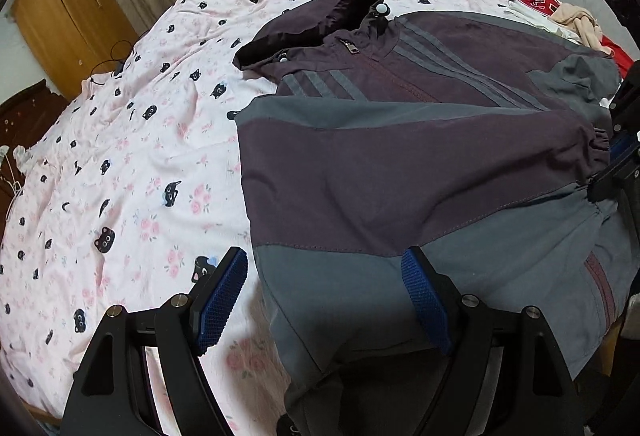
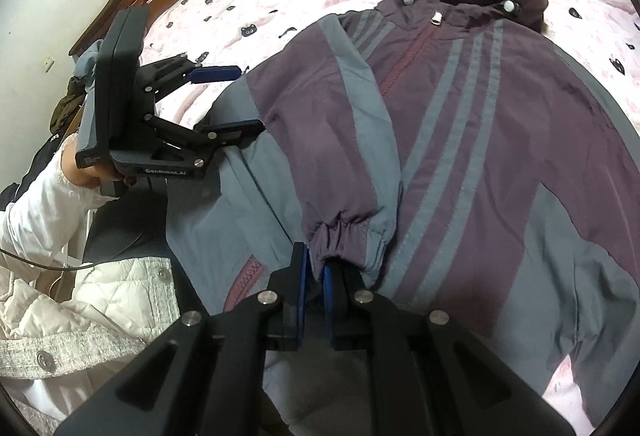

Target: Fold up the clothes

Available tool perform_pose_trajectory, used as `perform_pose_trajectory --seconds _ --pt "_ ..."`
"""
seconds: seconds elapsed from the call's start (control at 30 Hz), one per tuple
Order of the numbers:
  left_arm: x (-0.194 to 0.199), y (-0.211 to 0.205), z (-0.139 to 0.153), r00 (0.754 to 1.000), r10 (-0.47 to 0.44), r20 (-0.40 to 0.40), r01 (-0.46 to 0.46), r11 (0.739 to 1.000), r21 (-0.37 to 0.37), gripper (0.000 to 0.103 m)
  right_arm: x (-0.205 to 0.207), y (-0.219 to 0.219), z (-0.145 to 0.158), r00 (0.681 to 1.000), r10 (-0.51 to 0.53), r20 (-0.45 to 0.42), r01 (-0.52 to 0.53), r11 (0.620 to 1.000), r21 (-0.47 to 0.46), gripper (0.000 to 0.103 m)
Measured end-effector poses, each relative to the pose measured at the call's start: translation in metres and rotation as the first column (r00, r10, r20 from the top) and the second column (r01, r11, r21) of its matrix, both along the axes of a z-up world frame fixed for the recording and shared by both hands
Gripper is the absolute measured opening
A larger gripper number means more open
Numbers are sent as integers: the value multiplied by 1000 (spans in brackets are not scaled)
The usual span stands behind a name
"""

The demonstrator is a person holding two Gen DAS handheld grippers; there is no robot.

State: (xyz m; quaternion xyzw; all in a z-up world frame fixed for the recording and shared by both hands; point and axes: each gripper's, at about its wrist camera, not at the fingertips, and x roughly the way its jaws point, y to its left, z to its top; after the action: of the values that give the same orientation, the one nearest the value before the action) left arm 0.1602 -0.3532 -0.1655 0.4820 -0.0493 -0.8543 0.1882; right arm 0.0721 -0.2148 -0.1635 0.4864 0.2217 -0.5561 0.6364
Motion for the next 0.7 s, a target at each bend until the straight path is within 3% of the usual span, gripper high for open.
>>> perform_pose_trajectory --seconds 0.17,0.3,0.5,0.7 --pt "3 3 -1 1000 -3 -1 2 1000 -10 76 -2 11 5 999 10 -35 -9 1000 26 9" --pt "4 7 -1 1000 -3 0 3 1000 -20 76 -2 20 22 991 22 -130 -17 999 42 9" --pt "5 12 -1 1000 -6 -3 6 1000 -29 76 1 12 61 986 -23 -163 10 997 -83 9" --pt "7 11 -2 1000 -7 -1 6 1000 -19 76 13 -18 39 982 -35 -187 28 999 -42 9"
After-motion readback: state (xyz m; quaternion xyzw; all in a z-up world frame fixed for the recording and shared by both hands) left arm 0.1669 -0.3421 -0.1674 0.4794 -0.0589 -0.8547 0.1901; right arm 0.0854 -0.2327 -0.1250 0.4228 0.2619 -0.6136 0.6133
